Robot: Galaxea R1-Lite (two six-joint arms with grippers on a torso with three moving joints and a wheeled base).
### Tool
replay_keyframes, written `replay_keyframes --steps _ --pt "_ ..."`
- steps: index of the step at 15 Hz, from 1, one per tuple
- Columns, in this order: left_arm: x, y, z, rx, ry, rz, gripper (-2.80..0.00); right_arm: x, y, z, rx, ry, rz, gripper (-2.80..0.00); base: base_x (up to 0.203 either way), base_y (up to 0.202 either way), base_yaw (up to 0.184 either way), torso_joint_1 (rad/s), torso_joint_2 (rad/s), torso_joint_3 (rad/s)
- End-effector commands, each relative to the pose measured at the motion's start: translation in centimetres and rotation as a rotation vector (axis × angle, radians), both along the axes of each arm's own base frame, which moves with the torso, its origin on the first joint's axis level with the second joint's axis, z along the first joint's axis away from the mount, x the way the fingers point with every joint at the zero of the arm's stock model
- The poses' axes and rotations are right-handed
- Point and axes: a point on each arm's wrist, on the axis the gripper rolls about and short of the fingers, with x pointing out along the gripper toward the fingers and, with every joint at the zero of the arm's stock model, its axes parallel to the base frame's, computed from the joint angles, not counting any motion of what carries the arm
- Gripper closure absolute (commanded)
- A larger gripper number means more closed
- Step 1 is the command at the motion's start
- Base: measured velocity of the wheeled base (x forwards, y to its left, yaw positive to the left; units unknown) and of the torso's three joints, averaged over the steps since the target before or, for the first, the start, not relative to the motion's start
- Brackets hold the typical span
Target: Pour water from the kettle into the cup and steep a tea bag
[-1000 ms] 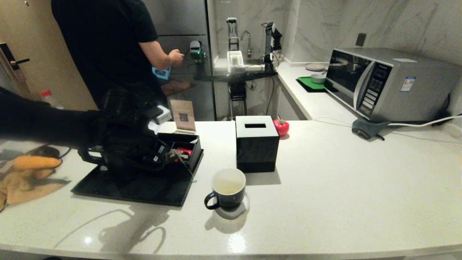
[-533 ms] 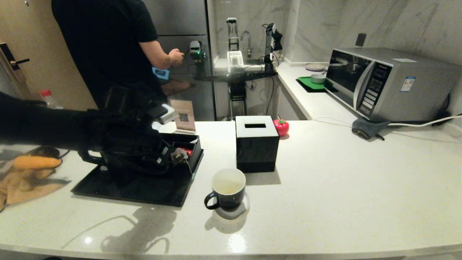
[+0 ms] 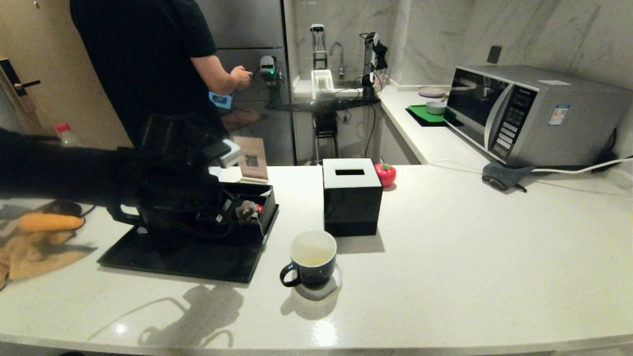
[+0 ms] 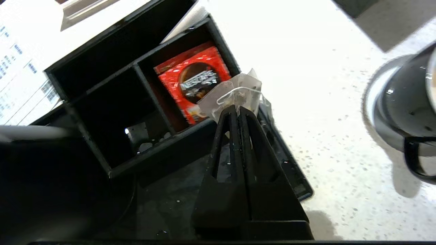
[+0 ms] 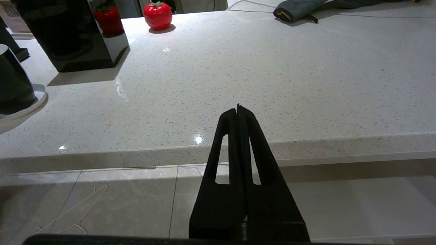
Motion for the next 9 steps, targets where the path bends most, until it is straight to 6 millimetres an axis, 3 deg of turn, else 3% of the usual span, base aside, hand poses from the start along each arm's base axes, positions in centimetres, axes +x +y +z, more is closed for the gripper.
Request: replay_keyframes --steps 1,9 --pt "-0.3 -0.5 0.2 -0.001 -0.006 -0.018 0.00 0.0 0.0 0.0 0.001 0.003 0.000 0.00 0.000 0.000 0.000 0.000 0.00 0.000" --pt "-1.4 -2.2 1.3 -0.032 -0.024 -0.054 0.00 0.0 0.0 0.0 0.001 0.002 0.000 0.00 0.000 0.000 0.000 0.000 0.00 0.000"
